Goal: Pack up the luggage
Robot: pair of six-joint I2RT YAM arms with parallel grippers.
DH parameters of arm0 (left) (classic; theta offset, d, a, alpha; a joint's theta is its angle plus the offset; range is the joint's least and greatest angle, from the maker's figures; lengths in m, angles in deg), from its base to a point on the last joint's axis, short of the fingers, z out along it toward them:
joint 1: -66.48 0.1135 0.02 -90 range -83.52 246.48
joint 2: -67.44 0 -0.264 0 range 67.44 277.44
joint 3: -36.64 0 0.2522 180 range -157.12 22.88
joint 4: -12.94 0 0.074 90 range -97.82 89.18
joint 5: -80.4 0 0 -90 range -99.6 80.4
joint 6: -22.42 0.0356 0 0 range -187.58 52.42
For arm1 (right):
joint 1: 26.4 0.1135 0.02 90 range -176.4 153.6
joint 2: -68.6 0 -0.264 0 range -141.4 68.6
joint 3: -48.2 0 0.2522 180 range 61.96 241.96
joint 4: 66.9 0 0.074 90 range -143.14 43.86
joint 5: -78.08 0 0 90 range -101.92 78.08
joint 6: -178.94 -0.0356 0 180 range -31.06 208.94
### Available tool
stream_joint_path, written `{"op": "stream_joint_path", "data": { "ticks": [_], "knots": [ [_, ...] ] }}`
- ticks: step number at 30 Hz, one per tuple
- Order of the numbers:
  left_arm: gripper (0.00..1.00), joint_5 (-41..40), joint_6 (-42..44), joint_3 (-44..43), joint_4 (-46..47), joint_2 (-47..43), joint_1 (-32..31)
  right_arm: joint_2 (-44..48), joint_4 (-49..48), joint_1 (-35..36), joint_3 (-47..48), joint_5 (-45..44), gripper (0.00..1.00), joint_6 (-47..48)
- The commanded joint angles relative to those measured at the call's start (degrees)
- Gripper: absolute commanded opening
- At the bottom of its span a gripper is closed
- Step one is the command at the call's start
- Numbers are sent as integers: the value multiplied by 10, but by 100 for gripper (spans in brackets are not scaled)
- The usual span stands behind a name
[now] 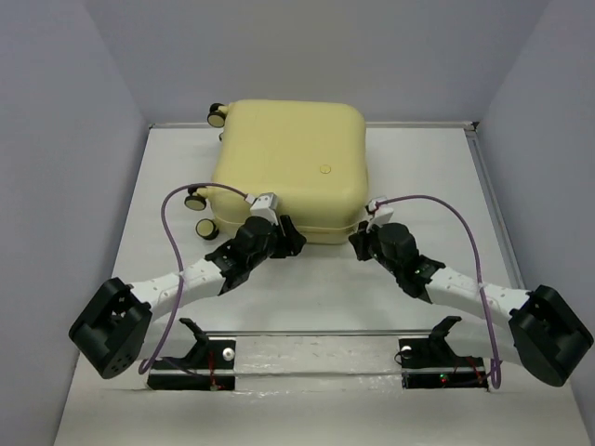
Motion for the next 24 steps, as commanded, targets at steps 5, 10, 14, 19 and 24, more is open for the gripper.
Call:
{"op": "stream_joint_path", "data": {
  "ticks": [5, 10, 14, 19, 24],
  "knots": [
    [63, 14, 6, -89, 94, 74, -1, 1, -13, 91, 15, -16, 7, -36],
    [63, 16, 1, -107, 106, 99, -10, 4, -29, 109, 23, -17, 7, -66],
    [63, 21, -7, -116, 117, 116, -18, -34, -80, 145, 39, -61, 7, -99],
    [62, 24, -11, -113, 117, 104, -19, -59, -89, 160, 42, -117, 7, -120],
    [77, 36, -13, -77, 30, -20, 14, -35, -33, 160, 40, -131, 7, -110]
  ]
}}
